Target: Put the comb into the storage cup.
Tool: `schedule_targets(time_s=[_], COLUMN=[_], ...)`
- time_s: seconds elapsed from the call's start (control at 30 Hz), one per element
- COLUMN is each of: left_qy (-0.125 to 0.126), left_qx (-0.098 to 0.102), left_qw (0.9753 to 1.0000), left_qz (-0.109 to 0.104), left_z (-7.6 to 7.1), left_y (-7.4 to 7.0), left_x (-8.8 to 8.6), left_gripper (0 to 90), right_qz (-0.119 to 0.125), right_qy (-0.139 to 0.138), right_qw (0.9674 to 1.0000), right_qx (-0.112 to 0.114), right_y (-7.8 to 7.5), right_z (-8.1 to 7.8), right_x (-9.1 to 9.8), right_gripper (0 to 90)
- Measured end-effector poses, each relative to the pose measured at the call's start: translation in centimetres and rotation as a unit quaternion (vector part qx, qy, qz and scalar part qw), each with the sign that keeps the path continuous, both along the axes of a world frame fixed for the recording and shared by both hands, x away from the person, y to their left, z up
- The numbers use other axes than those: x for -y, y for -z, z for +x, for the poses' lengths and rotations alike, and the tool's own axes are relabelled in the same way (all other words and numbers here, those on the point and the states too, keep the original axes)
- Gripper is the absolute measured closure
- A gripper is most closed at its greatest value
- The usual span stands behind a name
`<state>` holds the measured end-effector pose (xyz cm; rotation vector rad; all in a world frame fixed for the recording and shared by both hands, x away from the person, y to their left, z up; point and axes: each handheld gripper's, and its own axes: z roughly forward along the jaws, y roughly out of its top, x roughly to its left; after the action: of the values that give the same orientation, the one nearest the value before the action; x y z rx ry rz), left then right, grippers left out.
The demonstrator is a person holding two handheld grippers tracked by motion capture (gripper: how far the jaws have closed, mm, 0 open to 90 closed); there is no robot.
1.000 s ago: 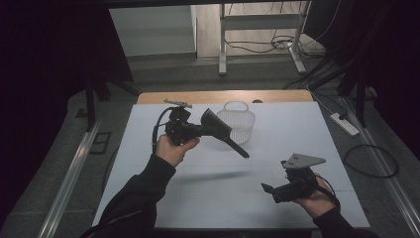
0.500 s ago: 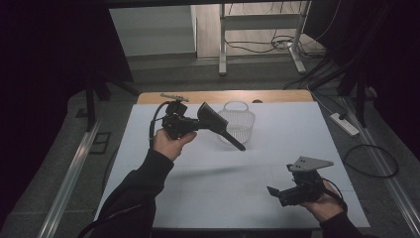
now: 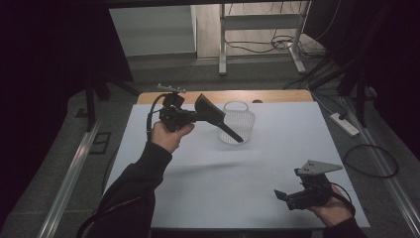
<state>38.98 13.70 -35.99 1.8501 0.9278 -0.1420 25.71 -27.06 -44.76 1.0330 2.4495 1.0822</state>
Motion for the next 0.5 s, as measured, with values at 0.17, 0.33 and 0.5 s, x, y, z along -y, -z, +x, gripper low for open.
schedule_targets(time_s=[0.17,0.33,0.5], left_qy=[-0.005,-0.010,-0.015], left_qx=[0.002,0.004,0.006], left_qw=[1.0000,0.9999,0.9998], left_qz=[0.002,0.005,0.009], left_z=[0.4,0.9,1.5], left_y=[-0.4,-0.7,-1.0], left_x=[-0.1,-0.2,-0.1], left_gripper=[83.1,83.2,83.2], right_qz=[0.003,-0.001,-0.003], right_qy=[0.012,0.021,0.028], right_qw=[0.9999,0.9998,0.9996], right_qx=[0.001,-0.002,-0.008], right_y=[0.0,0.0,0.0], right_z=[-0.3,-0.6,-1.0], right_x=[0.5,1.0,1.6], right_gripper=[0.0,0.0,0.0])
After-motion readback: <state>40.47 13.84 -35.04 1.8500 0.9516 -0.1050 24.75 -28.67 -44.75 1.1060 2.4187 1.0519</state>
